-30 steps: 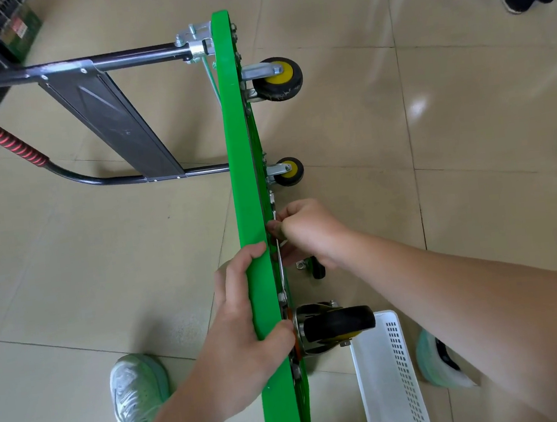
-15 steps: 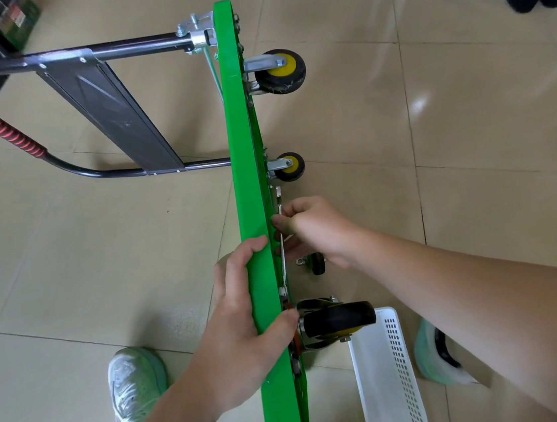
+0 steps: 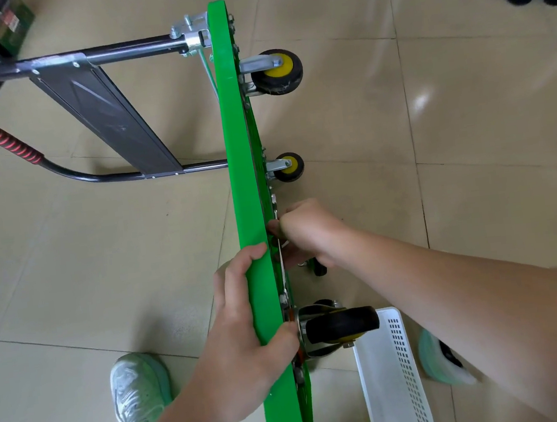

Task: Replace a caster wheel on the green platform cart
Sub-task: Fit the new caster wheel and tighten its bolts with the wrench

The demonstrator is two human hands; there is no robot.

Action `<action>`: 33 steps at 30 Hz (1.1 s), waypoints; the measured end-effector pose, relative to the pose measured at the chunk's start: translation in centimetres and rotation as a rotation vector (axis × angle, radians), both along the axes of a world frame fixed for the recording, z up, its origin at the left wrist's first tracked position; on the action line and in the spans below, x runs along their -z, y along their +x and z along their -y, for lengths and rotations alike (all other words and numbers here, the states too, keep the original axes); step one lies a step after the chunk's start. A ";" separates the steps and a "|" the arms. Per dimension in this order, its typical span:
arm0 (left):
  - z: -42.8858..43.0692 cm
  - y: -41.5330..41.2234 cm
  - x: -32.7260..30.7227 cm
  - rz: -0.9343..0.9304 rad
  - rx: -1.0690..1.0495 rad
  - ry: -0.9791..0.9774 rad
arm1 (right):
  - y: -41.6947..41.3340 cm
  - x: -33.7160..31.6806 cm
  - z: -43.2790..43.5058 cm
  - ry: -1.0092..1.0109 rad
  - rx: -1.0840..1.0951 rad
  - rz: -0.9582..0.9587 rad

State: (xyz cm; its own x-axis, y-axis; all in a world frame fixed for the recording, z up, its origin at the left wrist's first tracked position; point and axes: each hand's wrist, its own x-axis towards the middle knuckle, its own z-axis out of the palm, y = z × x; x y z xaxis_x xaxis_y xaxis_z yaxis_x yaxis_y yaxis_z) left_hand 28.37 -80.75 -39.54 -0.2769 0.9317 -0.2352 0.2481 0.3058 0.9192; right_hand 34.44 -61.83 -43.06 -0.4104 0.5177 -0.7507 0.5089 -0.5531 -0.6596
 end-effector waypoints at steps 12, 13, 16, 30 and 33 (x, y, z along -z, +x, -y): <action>-0.1 -0.1 -0.1 -0.002 -0.002 -0.014 | -0.6 1.6 -0.3 -0.108 0.005 0.064; 0.0 -0.1 -0.1 -0.003 -0.001 -0.015 | -0.7 1.7 -0.3 -0.115 -0.007 0.066; 0.0 -0.1 -0.1 -0.006 0.002 -0.019 | -0.7 1.6 -0.4 -0.140 -0.031 0.073; -0.1 -0.3 0.2 -0.015 0.022 -0.039 | -0.8 2.9 -0.8 -0.188 -0.057 0.109; -0.1 -0.3 0.1 -0.016 0.017 -0.043 | -0.8 3.3 -0.6 -0.183 -0.037 0.093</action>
State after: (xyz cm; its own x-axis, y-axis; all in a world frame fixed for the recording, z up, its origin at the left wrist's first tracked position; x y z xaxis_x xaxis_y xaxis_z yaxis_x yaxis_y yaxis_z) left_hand 28.06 -80.65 -39.68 -0.2650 0.9254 -0.2709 0.2683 0.3406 0.9011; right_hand 33.60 -61.23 -46.34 -0.3507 0.3555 -0.8664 0.5851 -0.6392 -0.4991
